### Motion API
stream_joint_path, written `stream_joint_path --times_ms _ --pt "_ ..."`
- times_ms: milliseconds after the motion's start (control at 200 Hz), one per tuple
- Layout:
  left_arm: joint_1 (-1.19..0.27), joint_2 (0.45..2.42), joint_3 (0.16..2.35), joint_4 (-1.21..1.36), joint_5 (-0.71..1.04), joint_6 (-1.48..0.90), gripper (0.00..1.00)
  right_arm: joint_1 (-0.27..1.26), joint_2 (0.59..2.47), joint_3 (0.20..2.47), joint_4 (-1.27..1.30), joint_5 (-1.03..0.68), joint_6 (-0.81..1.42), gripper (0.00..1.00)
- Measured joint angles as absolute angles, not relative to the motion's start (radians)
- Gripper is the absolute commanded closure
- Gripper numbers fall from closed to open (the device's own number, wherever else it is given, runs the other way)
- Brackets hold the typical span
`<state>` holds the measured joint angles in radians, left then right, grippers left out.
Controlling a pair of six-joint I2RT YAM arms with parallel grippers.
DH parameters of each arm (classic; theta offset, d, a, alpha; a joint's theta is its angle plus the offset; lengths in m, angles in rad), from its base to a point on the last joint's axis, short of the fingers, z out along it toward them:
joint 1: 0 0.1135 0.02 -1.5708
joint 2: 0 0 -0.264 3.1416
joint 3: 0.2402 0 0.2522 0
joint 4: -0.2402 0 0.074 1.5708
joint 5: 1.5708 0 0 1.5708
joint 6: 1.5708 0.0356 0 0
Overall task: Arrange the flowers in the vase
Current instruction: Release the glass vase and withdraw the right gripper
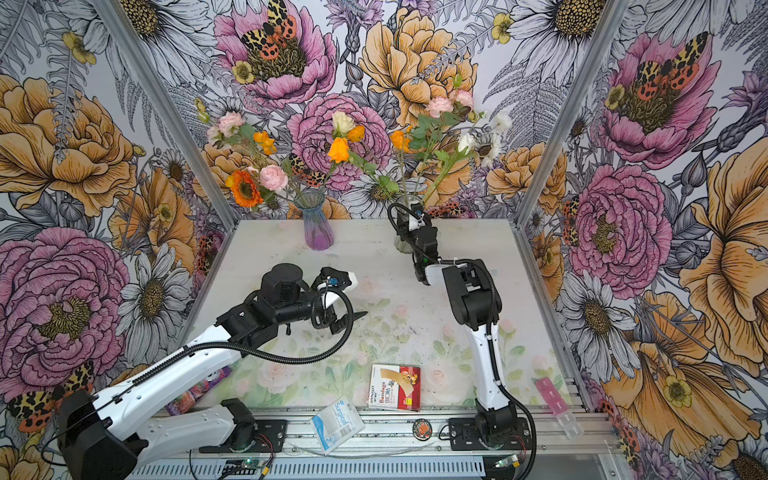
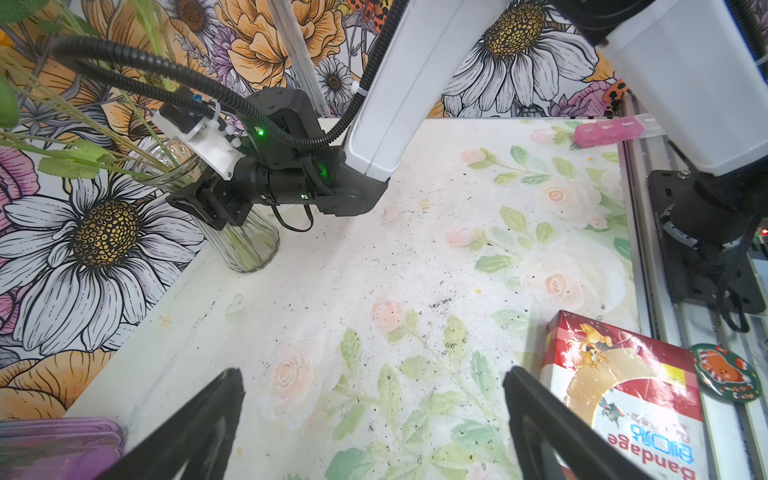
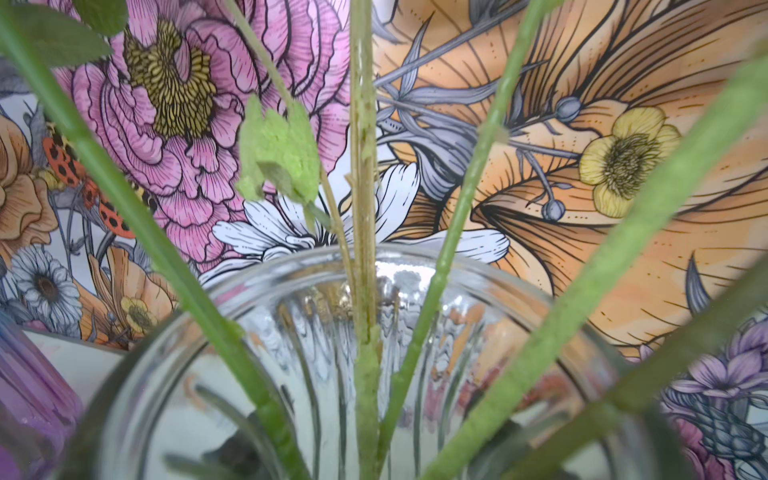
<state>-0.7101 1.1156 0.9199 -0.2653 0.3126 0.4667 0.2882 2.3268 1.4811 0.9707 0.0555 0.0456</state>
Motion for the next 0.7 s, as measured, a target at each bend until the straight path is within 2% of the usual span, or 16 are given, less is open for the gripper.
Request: stream_joint_path --times_ms 255,515,701 --pt "-0.710 1.129 0.920 -0.267 0.316 0.467 0.01 0.287 2.327 1.498 1.000 0.060 0.046 0.01" --pt "-0.710 1.129 0.920 -0.273 0.316 0.467 0.01 0.287 2.321 1.491 1.007 0.062 0.044 0.00" --pt "-0.710 1.129 0.920 -0.273 0.316 0.467 0.01 0.287 2.265 1.392 1.019 0.062 0.046 0.01"
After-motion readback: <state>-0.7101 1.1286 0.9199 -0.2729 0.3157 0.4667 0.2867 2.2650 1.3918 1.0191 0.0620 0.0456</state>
